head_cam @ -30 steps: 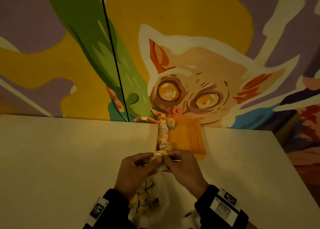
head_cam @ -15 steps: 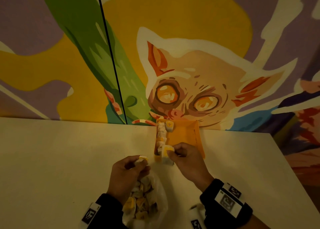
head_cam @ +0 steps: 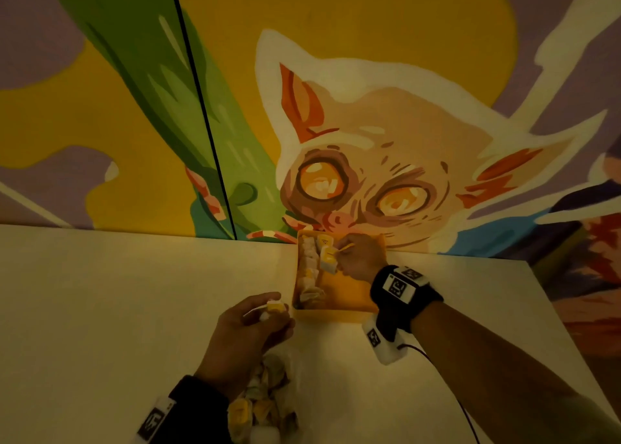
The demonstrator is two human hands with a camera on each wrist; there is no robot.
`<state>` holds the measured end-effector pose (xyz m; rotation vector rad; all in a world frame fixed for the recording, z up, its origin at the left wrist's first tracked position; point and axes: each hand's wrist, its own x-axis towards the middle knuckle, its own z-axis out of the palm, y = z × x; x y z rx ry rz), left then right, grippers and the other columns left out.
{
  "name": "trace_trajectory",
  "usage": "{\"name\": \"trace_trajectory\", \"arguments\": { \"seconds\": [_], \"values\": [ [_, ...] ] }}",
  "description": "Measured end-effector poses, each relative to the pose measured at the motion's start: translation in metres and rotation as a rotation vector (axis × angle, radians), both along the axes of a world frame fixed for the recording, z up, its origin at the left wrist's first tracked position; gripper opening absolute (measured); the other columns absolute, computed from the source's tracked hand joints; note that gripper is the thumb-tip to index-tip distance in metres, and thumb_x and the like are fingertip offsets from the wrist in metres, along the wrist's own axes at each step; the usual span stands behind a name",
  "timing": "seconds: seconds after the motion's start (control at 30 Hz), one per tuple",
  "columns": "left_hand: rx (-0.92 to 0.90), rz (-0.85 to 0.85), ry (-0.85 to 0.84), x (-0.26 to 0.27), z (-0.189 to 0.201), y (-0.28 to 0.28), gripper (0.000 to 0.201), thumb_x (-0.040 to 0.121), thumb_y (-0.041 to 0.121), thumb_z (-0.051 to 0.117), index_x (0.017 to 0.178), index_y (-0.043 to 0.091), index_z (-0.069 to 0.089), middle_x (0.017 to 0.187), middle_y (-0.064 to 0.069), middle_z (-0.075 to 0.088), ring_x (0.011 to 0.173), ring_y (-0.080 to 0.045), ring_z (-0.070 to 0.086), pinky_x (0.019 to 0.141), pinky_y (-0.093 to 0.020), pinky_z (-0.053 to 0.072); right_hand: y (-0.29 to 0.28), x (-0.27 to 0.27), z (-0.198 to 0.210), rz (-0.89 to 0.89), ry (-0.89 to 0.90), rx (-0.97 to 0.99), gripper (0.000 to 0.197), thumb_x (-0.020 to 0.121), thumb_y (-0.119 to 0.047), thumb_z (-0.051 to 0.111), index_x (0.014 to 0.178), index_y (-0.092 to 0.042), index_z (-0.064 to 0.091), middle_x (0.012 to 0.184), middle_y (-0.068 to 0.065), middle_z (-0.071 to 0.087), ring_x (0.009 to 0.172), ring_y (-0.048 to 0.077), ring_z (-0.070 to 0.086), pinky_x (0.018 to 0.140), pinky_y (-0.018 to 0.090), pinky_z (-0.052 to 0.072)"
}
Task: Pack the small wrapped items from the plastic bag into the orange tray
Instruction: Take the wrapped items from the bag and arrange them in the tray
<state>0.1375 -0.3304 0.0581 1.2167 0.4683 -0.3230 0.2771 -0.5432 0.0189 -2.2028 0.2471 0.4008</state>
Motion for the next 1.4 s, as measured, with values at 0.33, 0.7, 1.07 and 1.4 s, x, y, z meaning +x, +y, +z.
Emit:
{"name": "trace_trajectory", "arguments": {
  "seconds": [0.33, 0.7, 1.07, 1.4],
  "values": [
    [-0.250, 0.064, 0.107, 0.014, -0.002, 0.007, 0.024, 0.092, 0.005, 0.050, 0.106, -0.007, 0.064, 0.113, -0.022, 0.066, 0.102, -0.038, 0.065, 0.083, -0.042, 0.053, 0.001, 0.049, -0.026, -0.042, 0.149, -0.112, 0.014, 0.087, -0.003, 0.062, 0.096, -0.012, 0.066, 0.113, 0.009, 0.065, 0.099, 0.031, 0.066, 0.084, 0.041, 0.058],
    [-0.083, 0.023, 0.095, 0.017, -0.008, 0.007, 0.024, 0.095, 0.001, 0.049, 0.108, -0.002, 0.068, 0.107, -0.017, 0.070, 0.096, -0.035, 0.070, 0.077, -0.038, 0.055, 0.008, 0.061, -0.033, -0.064, 0.035, -0.232, 0.008, 0.083, -0.010, 0.063, 0.079, -0.015, 0.068, 0.111, 0.009, 0.069, 0.105, 0.030, 0.063, 0.086, 0.040, 0.054],
    [0.024, 0.042, 0.002, 0.008, -0.006, 0.004, 0.027, 0.092, -0.004, 0.054, 0.111, 0.008, 0.068, 0.104, -0.007, 0.074, 0.095, -0.027, 0.072, 0.087, -0.039, 0.054, 0.015, 0.015, -0.003, -0.175, -0.149, 0.053, 0.018, 0.084, -0.010, 0.064, 0.077, -0.026, 0.059, 0.098, 0.004, 0.069, 0.094, 0.024, 0.066, 0.080, 0.041, 0.057],
    [0.149, 0.079, -0.117, -0.006, -0.002, 0.001, 0.037, 0.085, -0.006, 0.064, 0.113, 0.017, 0.067, 0.103, -0.003, 0.076, 0.094, -0.020, 0.072, 0.081, -0.035, 0.058, 0.064, -0.109, 0.035, 0.268, -0.115, 0.312, 0.027, 0.077, -0.039, 0.078, 0.098, -0.029, 0.065, 0.086, -0.006, 0.069, 0.078, 0.011, 0.068, 0.069, 0.028, 0.059]
  ]
}}
